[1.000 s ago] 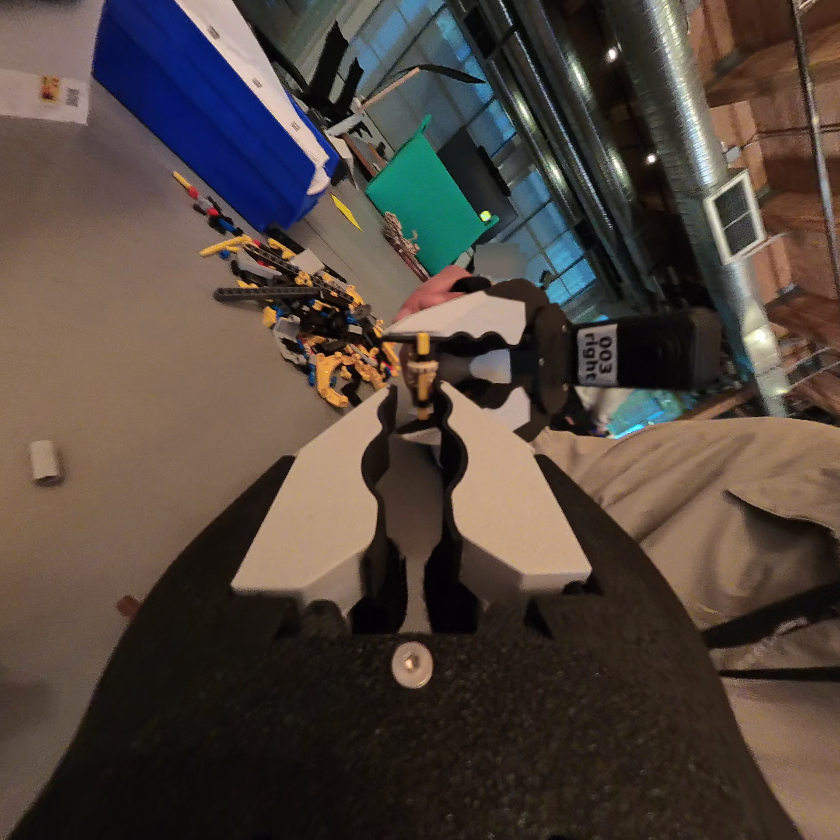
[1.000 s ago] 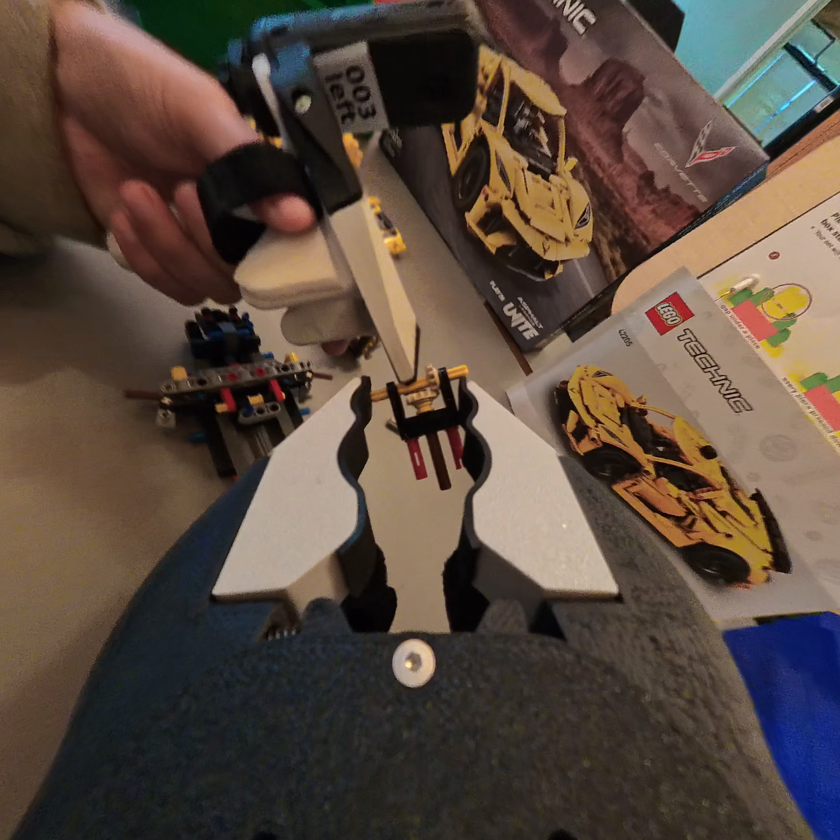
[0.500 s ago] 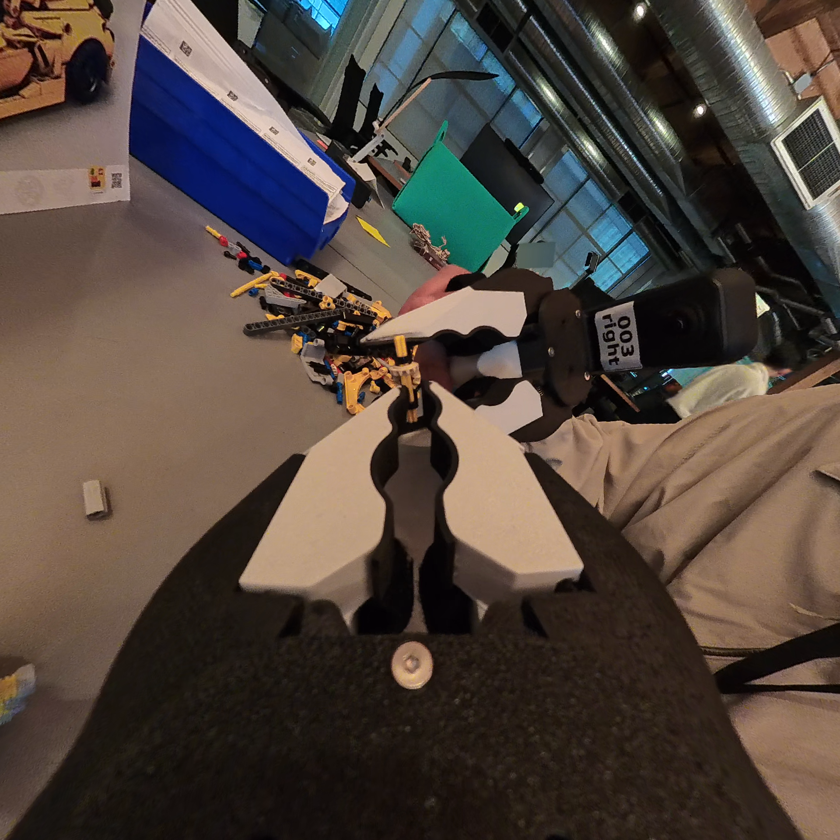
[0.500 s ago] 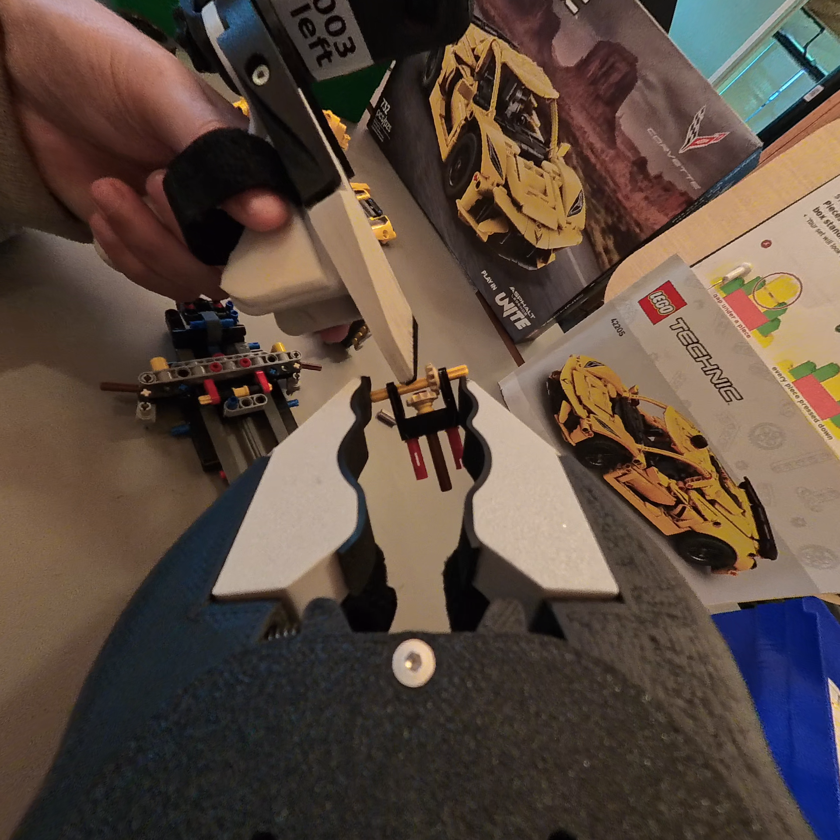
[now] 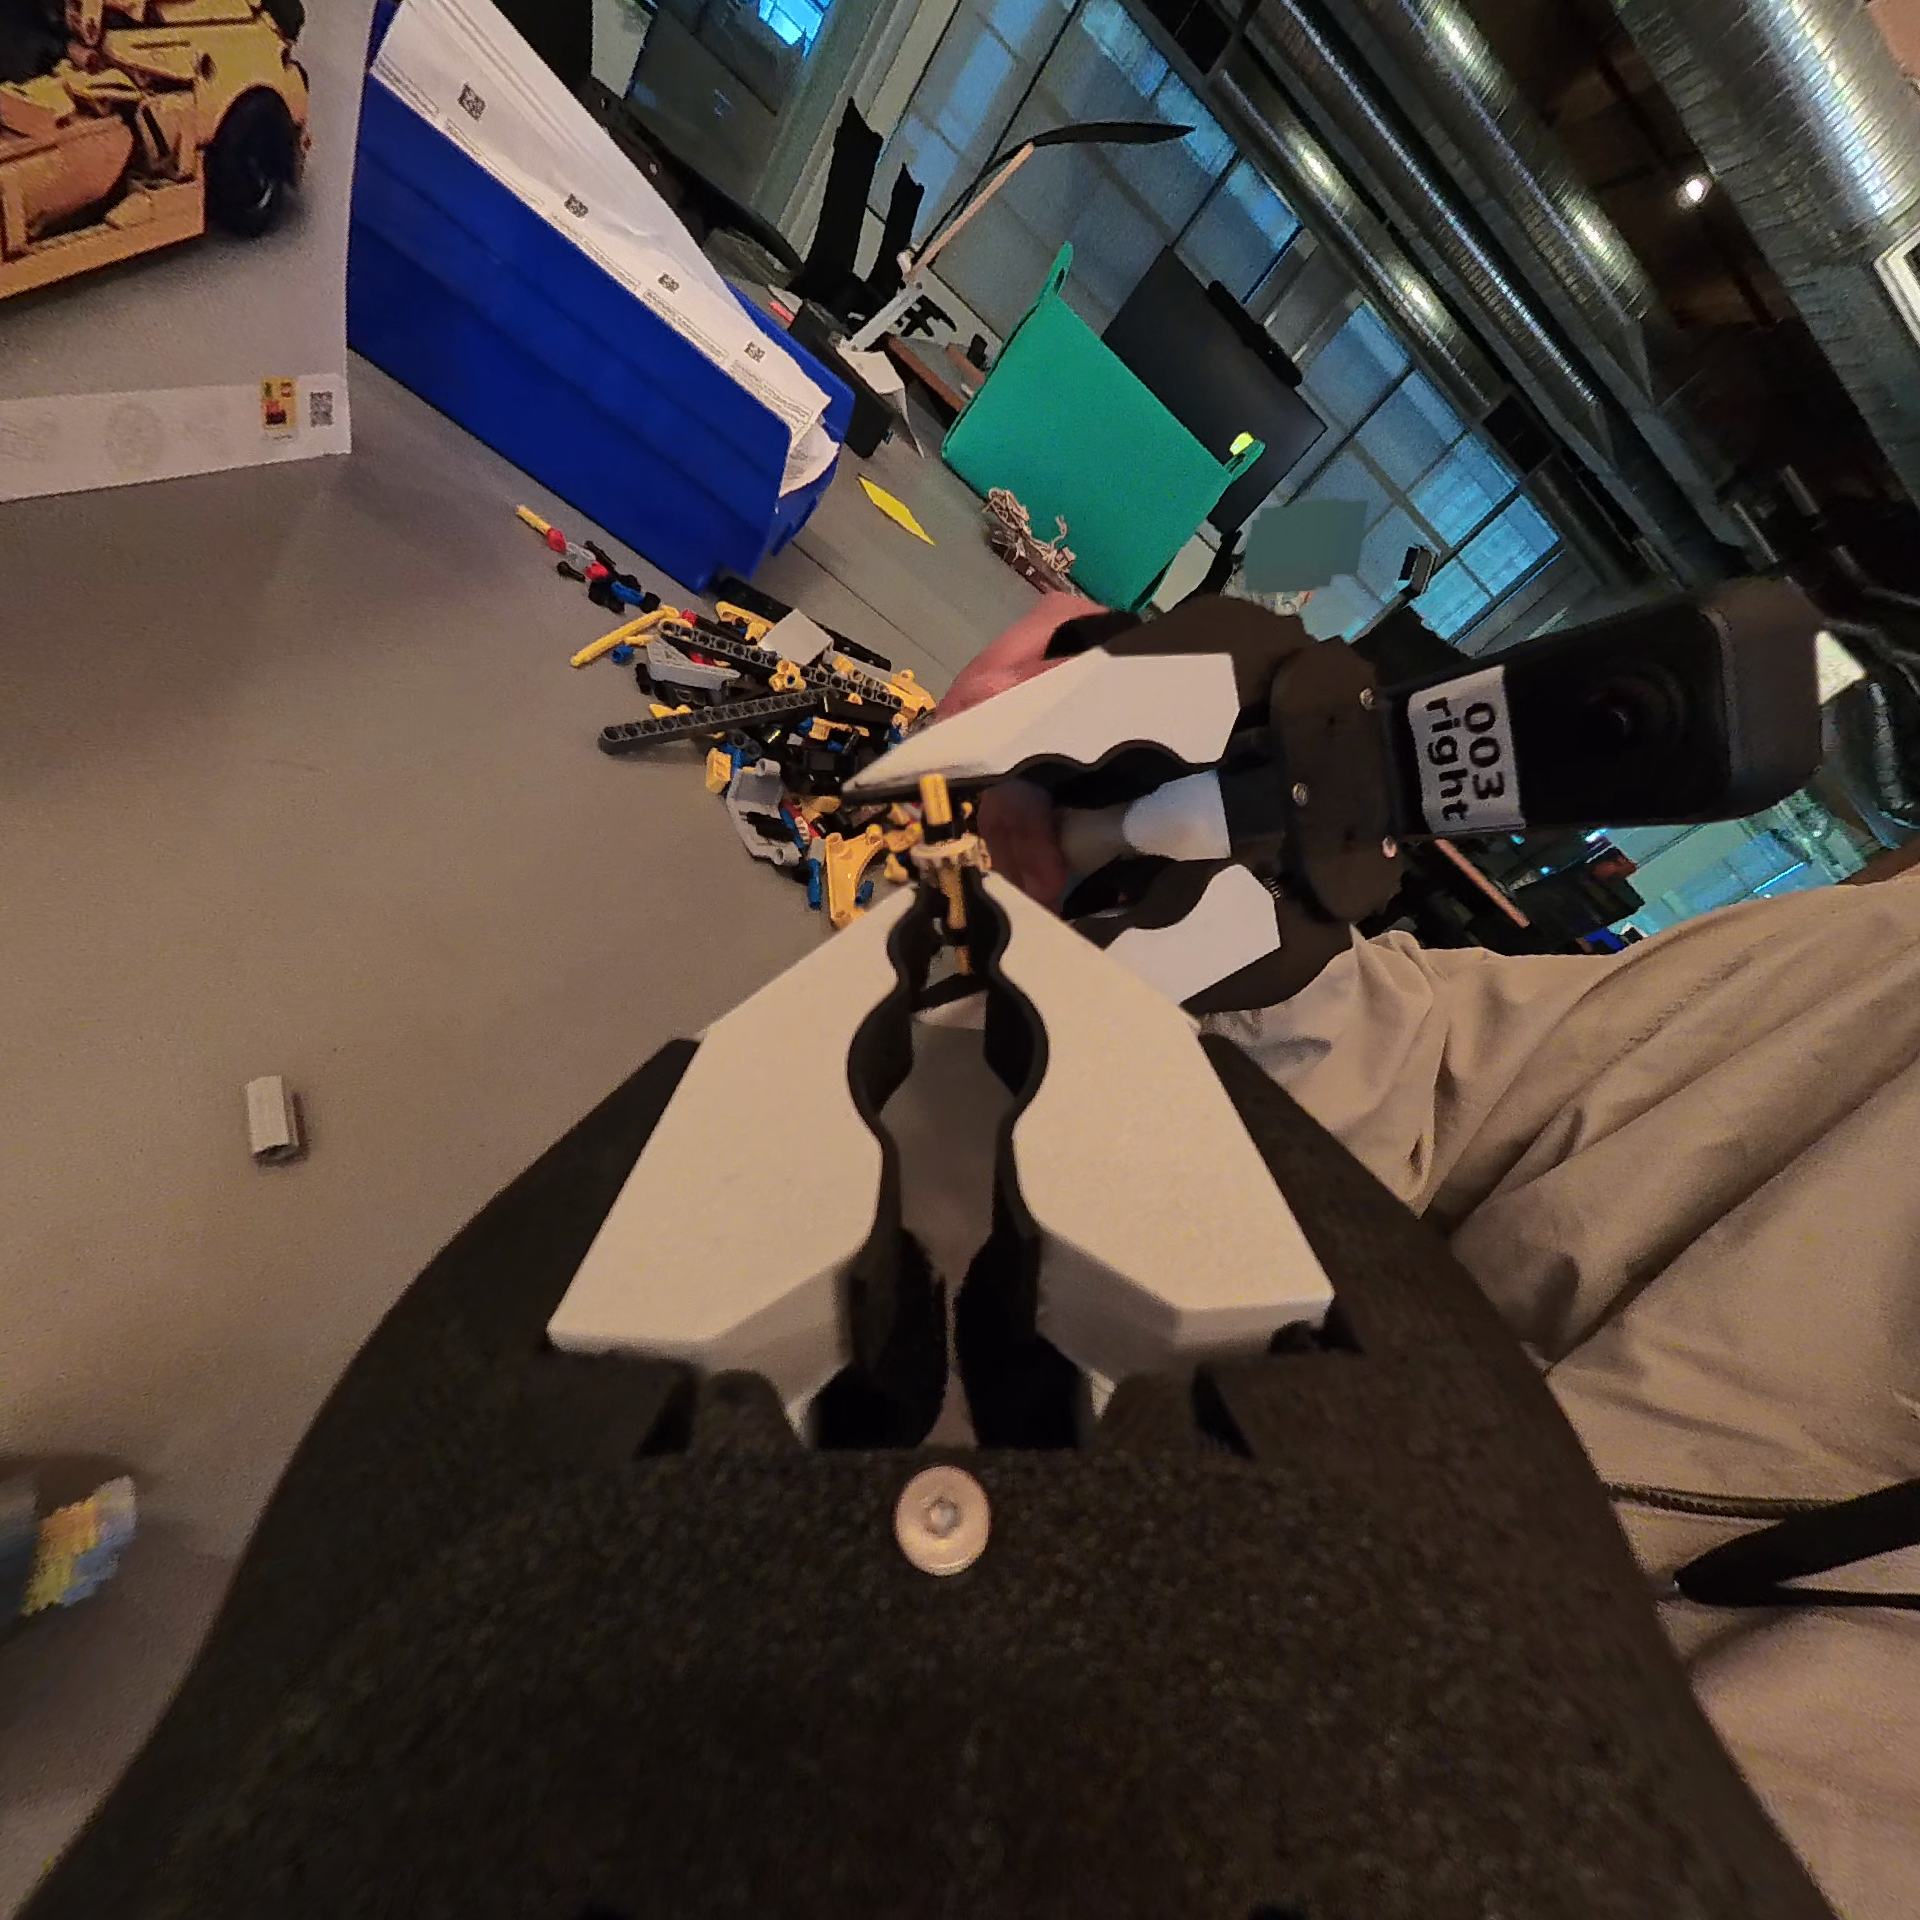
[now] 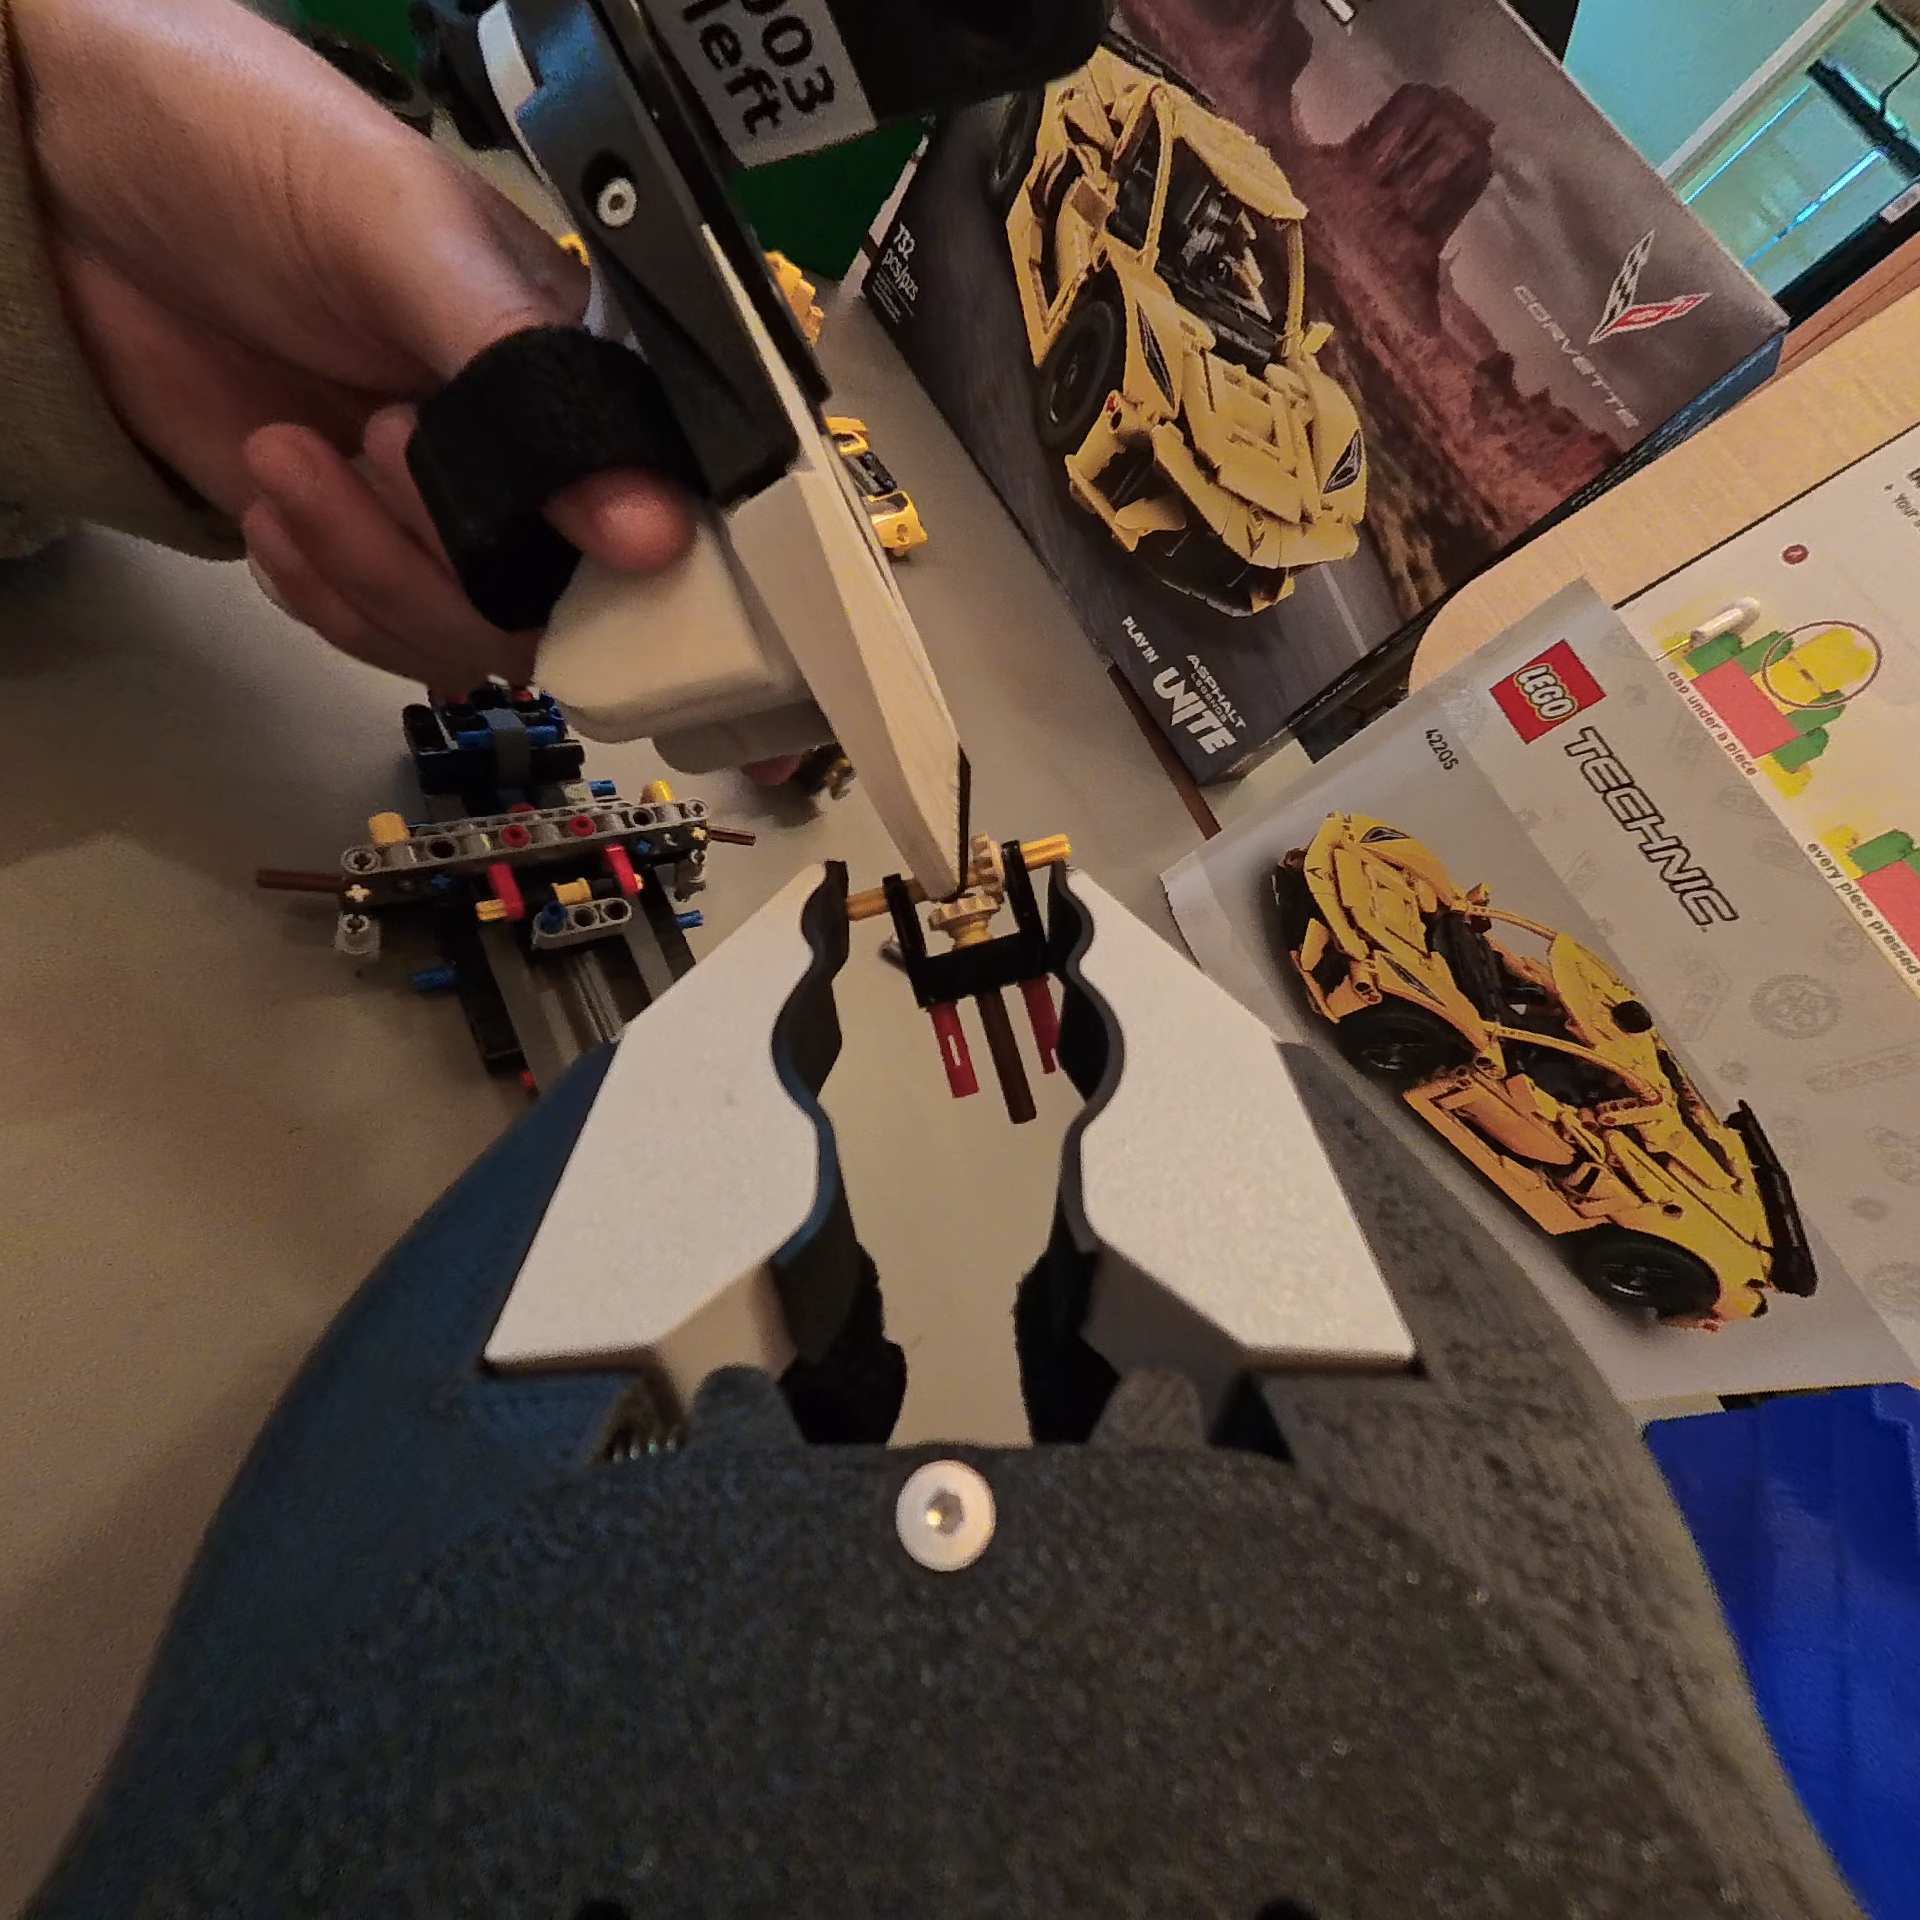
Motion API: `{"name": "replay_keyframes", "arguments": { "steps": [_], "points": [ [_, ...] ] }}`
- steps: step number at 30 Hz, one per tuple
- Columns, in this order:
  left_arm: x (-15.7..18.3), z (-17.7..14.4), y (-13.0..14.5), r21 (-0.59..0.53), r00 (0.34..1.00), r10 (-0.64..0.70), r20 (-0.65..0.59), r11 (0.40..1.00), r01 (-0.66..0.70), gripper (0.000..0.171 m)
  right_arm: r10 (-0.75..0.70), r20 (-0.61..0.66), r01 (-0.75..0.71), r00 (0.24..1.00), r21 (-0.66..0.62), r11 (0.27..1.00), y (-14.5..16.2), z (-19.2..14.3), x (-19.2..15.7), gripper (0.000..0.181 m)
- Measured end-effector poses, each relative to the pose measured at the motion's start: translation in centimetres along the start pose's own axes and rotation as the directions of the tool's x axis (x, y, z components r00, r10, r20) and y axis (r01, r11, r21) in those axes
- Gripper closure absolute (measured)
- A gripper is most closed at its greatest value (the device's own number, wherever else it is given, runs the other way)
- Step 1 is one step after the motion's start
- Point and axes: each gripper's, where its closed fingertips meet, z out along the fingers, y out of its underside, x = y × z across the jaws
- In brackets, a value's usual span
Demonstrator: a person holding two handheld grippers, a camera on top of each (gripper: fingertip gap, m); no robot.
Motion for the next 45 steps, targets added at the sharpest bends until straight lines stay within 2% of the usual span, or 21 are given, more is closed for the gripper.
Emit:
{"name": "replay_keyframes", "arguments": {
  "steps": [6, 9, 12, 14, 16, 18, 19, 21, 23, 25, 26, 29, 30, 32, 33, 37, 39, 40, 41, 43, 45],
  "points": [
    [0.0, -0.4, -0.4, 0.005, 0.999, -0.019, 0.031, 1.0, 0.019, 0.171, -0.071, -0.048, 0.067, 0.996, -0.07, 0.995, 1.2, 0.2, 0.3, 0.143],
    [-0.1, -0.5, -0.3, -0.006, 0.999, 0.0, 0.052, 1.0, 0.0, 0.171, -0.065, -0.009, 0.064, 0.998, -0.053, 0.997, 0.7, 0.4, -0.8, 0.142],
    [0.3, -0.3, -0.1, -0.018, 1.0, -0.001, 0.025, 1.0, 0.001, 0.171, -0.03, -0.003, 0.03, 1.0, -0.066, 0.997, 0.9, 0.6, -0.8, 0.153],
    [0.2, -0.3, 0.2, -0.042, 0.999, 0.022, 0.034, 0.999, -0.02, 0.171, -0.003, 0.005, 0.003, 1.0, -0.037, 0.999, 0.8, 0.5, -0.6, 0.16],
    [-0.3, -0.9, 0.3, -0.072, 0.996, 0.064, 0.059, 0.996, -0.059, 0.171, 0.005, 0.0, -0.005, 1.0, -0.073, 0.997, 1.9, -0.1, 0.3, 0.163],
    [-1.9, -2.0, -0.1, -0.081, 0.983, 0.108, 0.15, 0.992, -0.096, 0.171, 0.178, 0.136, -0.165, 0.975, -0.102, 0.981, 2.6, -0.5, -0.4, 0.163],
    [-2.8, -2.6, -0.6, -0.066, 0.974, 0.115, 0.197, 0.992, -0.104, 0.171, 0.29, 0.219, -0.258, 0.932, -0.161, 0.952, 3.3, -0.4, -1.2, 0.15],
    [-4.1, -3.4, -0.6, -0.075, 0.963, 0.119, 0.241, 0.992, -0.104, 0.171, 0.403, 0.366, -0.327, 0.839, -0.253, 0.911, 4.4, 0.1, -3.6, 0.141],
    [-4.8, -3.5, 1.2, -0.193, 0.955, 0.165, 0.246, 0.974, -0.119, 0.166, 0.358, 0.377, -0.249, 0.854, -0.308, 0.918, 6.4, 1.1, -4.8, 0.135],
    [-5.4, -3.8, 4.4, -0.402, 0.932, 0.272, 0.238, 0.902, -0.161, 0.162, 0.276, 0.347, -0.168, 0.896, -0.311, 0.935, 7.6, 2.1, -5.3, 0.139],
    [-5.8, -3.8, 5.3, -0.462, 0.914, 0.323, 0.244, 0.868, -0.183, 0.159, 0.272, 0.345, -0.165, 0.898, -0.309, 0.937, 7.7, 2.5, -5.5, 0.139],
    [-5.4, -3.0, 5.9, -0.494, 0.898, 0.365, 0.243, 0.844, -0.209, 0.157, 0.293, 0.423, -0.155, 0.857, -0.332, 0.931, 8.0, 3.0, -7.3, 0.137],
    [-5.2, -2.8, 5.7, -0.486, 0.899, 0.365, 0.24, 0.847, -0.214, 0.157, 0.277, 0.436, -0.141, 0.856, -0.318, 0.937, 8.0, 3.1, -7.5, 0.141],
    [-5.4, -3.0, 5.5, -0.476, 0.896, 0.367, 0.251, 0.853, -0.217, 0.157, 0.23, 0.416, -0.108, 0.88, -0.296, 0.949, 8.1, 3.2, -7.2, 0.162],
    [-5.7, -3.2, 5.3, -0.47, 0.893, 0.364, 0.264, 0.857, -0.21, 0.157, 0.206, 0.399, -0.087, 0.893, -0.296, 0.951, 8.3, 3.2, -7.0, 0.164],
    [-6.5, -3.9, 3.3, -0.343, 0.915, 0.272, 0.299, 0.925, -0.163, 0.157, 0.216, 0.361, -0.118, 0.907, -0.275, 0.954, 7.8, 3.4, -5.6, 0.167],
    [-6.1, -4.2, 1.3, -0.205, 0.94, 0.212, 0.269, 0.966, -0.16, 0.156, 0.283, 0.35, -0.22, 0.893, -0.209, 0.953, 6.4, 3.1, -4.2, 0.169],
    [-5.4, -4.3, 0.1, -0.116, 0.958, 0.181, 0.223, 0.981, -0.159, 0.155, 0.351, 0.396, -0.32, 0.848, -0.144, 0.936, 4.8, 2.5, -3.7, 0.17],
    [-4.3, -4.6, -1.3, -0.013, 0.976, 0.155, 0.153, 0.988, -0.155, 0.155, 0.426, 0.471, -0.446, 0.773, -0.074, 0.892, 2.9, 1.6, -3.1, 0.172],
    [-0.9, -5.6, -4.3, 0.222, 0.988, 0.146, -0.041, 0.966, -0.134, 0.152, 0.513, 0.64, -0.683, 0.572, 0.025, 0.73, -1.0, -0.9, -1.5, 0.172],
    [2.4, -7.0, -6.4, 0.408, 0.96, 0.191, -0.205, 0.908, -0.094, 0.149, 0.451, 0.834, -0.851, 0.318, 0.041, 0.524, -4.7, -4.2, -0.4, 0.172]
  ]
}}
